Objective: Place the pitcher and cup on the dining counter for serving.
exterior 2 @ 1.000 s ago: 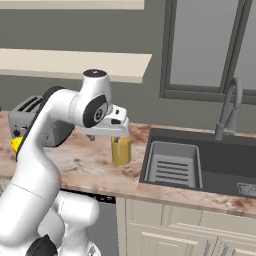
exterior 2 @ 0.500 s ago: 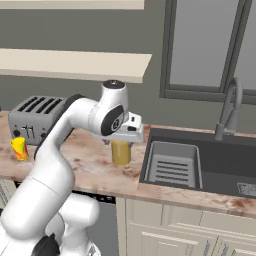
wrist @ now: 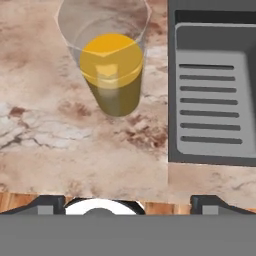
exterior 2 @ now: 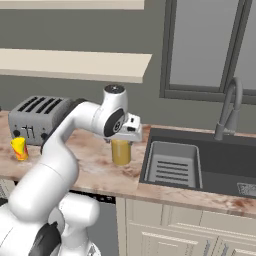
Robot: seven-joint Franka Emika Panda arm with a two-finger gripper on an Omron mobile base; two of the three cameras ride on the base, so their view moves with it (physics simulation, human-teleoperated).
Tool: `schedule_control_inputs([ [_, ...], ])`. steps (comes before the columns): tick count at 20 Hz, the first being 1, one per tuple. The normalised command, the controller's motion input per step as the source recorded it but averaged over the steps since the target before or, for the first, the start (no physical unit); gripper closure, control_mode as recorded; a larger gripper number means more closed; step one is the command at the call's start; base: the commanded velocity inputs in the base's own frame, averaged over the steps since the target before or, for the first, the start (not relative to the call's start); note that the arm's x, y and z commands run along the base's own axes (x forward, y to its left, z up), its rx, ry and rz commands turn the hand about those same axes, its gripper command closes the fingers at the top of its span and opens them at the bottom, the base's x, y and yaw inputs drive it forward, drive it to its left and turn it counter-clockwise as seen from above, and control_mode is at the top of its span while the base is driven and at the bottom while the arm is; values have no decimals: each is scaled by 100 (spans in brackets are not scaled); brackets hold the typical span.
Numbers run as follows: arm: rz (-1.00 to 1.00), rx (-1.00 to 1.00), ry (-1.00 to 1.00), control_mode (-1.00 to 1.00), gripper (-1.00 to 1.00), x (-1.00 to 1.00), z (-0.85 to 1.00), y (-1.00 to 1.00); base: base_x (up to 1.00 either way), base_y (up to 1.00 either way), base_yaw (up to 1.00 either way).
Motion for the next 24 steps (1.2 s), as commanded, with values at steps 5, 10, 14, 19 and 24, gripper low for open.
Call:
schedule_control_inputs([
  [5, 0, 0, -3, -100, -100, 32, -32, 30, 0, 0, 0],
  [10, 0, 0, -2, -100, -100, 42, -32, 20, 0, 0, 0],
  [14, 0, 0, 0, -100, -100, 41, -33, 0, 0, 0, 0],
  [19, 0, 0, 0, -100, -100, 47, -30, 0, 0, 0, 0],
  [24, 0, 0, 0, -100, -100, 48, -29, 0, 0, 0, 0],
])
